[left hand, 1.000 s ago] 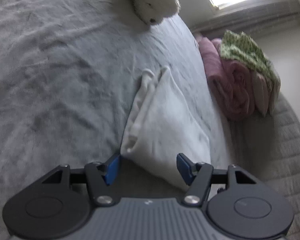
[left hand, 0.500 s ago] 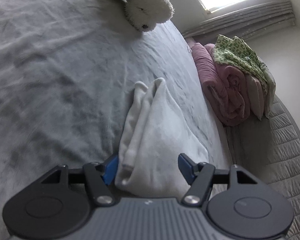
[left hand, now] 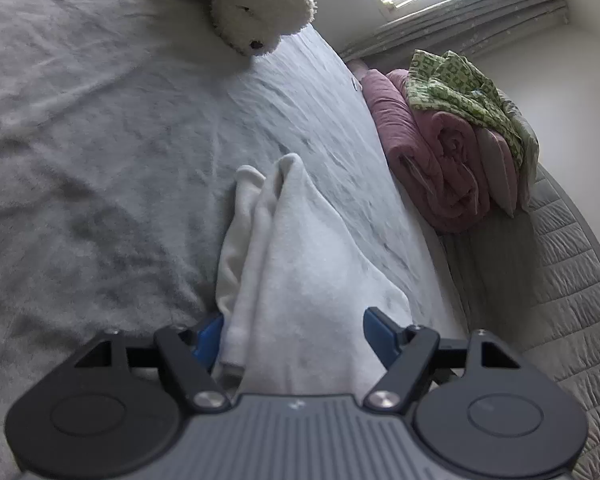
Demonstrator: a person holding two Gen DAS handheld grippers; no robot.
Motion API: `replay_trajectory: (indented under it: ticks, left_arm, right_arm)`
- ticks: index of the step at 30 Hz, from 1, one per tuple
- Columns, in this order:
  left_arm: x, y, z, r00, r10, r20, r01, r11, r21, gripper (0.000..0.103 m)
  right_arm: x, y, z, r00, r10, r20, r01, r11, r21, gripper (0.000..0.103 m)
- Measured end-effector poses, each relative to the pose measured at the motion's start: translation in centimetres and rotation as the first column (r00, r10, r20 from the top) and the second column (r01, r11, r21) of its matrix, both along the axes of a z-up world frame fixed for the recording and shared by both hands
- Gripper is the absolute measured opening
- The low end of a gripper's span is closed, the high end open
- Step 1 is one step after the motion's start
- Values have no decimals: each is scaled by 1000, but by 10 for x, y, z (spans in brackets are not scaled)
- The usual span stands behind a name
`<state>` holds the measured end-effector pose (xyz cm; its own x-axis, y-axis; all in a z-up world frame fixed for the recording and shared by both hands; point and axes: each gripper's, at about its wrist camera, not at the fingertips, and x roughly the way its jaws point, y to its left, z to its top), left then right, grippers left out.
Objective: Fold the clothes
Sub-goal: 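Roll both grippers and move them along the folded shirt side, then close both grippers on the folded white shirt's side edge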
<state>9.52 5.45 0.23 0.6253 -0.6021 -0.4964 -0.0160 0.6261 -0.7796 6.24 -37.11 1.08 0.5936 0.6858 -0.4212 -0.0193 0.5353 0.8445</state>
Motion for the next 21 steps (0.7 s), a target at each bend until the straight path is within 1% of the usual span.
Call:
replay_trajectory:
  ticks: [2, 4, 6, 8, 9, 10, 11, 13, 16, 18, 21]
  left_arm:
    - [1, 1, 0, 1000, -1, -4, 1, 1000, -3, 72]
    - [2, 0, 0, 1000, 0, -6, 0, 1000, 2, 65]
    - [3, 1, -2, 1000, -2, 3, 2, 1000, 9, 61]
    - [3, 0, -3, 1000, -1, 9, 1, 1000, 18, 60]
    - [3, -1, -3, 1000, 0, 12, 0, 1000, 22, 57]
    - [2, -2, -2, 1000, 2, 15, -3, 999, 36, 51]
    - [1, -2, -1, 1000, 5, 17, -6, 999, 53, 49]
    - [0, -3, 1, 1000, 9, 21, -11, 998, 68, 43]
    - [-2, -2, 4, 1000, 21, 19, -22, 998, 66, 37]
    - [-4, -2, 9, 999, 27, 26, -29, 997, 72, 35]
    - [-9, -4, 18, 999, 33, 41, -36, 996, 76, 33]
  right_arm:
    - [2, 0, 0, 1000, 5, 8, -5, 1000, -2, 70]
    - [5, 0, -1, 1000, 0, 21, 0, 1000, -6, 68]
    - [7, 0, -1, 999, -5, 34, 5, 1000, -10, 65]
    - [7, 1, -2, 999, -11, 40, 12, 999, -31, 58]
    - [7, 2, -3, 999, -16, 40, 18, 999, -44, 50]
    - [7, 3, -3, 999, -21, 41, 23, 998, -57, 43]
    - [8, 3, -3, 999, -26, 40, 29, 998, -58, 41]
    - [7, 3, -1, 999, -29, 44, 32, 998, -63, 33]
    - [3, 5, 7, 997, -27, 67, 32, 996, -85, 29]
    - [1, 7, 13, 996, -22, 86, 30, 994, -103, 28]
    - [0, 8, 19, 995, -19, 96, 28, 994, -102, 27]
